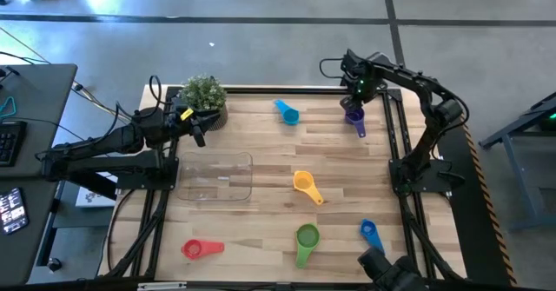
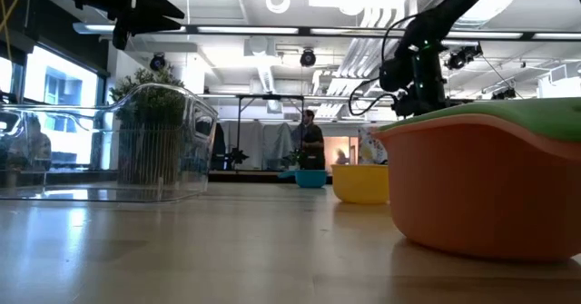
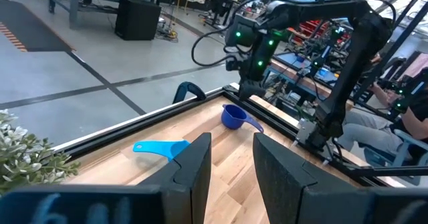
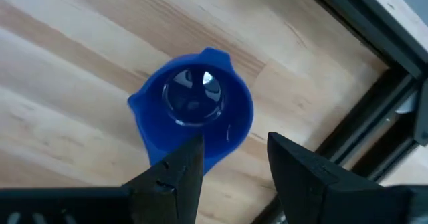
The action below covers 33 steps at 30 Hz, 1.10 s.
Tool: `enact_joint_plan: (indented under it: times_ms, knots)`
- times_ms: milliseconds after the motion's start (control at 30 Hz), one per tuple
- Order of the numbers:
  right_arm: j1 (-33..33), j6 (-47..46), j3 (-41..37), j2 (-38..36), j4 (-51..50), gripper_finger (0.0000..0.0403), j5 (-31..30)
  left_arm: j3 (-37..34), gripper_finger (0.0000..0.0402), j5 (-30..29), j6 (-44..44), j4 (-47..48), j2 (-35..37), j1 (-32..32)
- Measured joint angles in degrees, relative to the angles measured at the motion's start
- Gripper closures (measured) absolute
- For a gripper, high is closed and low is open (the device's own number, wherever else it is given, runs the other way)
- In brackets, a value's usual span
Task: Nest measuring cups in basket
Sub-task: Stack the purple measuring cup on top of the green measuring cup
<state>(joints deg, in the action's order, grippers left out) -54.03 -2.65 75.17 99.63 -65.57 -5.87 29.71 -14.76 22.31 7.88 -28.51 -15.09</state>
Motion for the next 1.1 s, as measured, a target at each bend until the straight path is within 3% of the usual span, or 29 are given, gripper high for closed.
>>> enact_joint_plan:
  times_ms: [867, 1100]
  knots:
    - [-1.1, -4.9, -11.6, 0.0, 13.7, 0.0249, -5.2, 0.0, 0.0298, -0.1, -1.6, 0.0, 0.0, 0.0]
    - [-1.1, -4.9, -11.6, 0.0, 15.1, 0.0293, -6.4, 0.0, 0.0298, -0.9, -1.6, 0.0, 0.0, 0.0]
